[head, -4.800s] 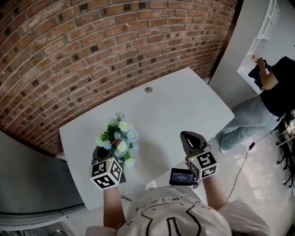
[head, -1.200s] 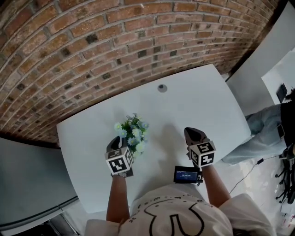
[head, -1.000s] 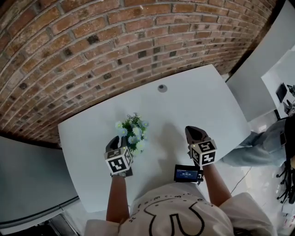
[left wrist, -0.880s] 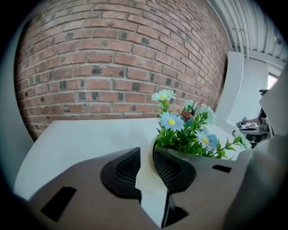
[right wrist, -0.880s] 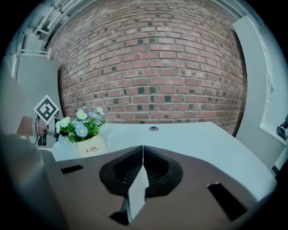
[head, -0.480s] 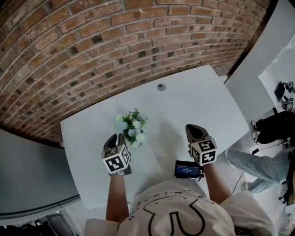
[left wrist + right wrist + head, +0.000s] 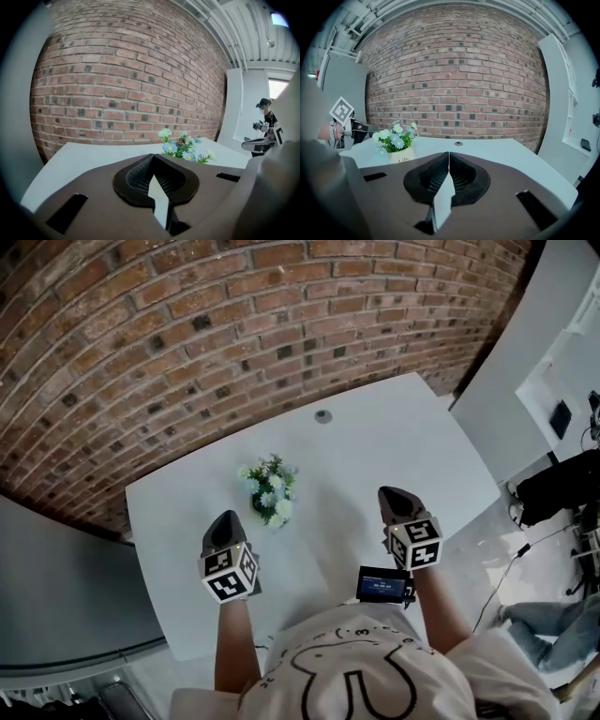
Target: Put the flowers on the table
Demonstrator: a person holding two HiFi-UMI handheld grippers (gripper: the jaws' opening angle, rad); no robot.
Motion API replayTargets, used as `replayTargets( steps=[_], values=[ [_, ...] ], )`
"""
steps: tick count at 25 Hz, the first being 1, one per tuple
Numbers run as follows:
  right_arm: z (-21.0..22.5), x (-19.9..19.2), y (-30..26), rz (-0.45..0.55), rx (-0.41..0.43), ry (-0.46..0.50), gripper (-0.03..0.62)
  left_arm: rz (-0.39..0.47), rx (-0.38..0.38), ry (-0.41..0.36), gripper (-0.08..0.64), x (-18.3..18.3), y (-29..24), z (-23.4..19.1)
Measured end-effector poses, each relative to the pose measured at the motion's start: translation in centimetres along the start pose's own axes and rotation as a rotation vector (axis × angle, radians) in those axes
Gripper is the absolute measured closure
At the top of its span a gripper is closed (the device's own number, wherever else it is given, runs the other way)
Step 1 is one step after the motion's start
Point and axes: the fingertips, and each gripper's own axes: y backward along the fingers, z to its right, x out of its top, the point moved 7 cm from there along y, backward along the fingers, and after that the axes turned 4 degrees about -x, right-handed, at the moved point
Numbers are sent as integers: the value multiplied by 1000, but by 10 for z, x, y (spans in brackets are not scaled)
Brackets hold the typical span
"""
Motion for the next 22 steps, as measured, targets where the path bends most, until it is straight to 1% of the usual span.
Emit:
replayTargets(
  steps=[5,8,12,14,19,22],
  values=[
    [-3,18,20,53,-35,-2,575,75,-32,-57,548,10,21,2],
    [-11,26,37,108,-48,5,575,132,-65,-100,548,18,34,4],
    [-27,33,61,178,-57,44,575,184,-127,-157,548,23,49,10],
    [-36,36,72,209,-51,62,575,218,-137,-181,548,26,57,13],
    [-51,47,92,353,-58,97,575,300,-145,-190,548,30,73,22],
    [-54,55,98,404,-39,120,575,344,-148,-190,548,35,79,26]
  ],
)
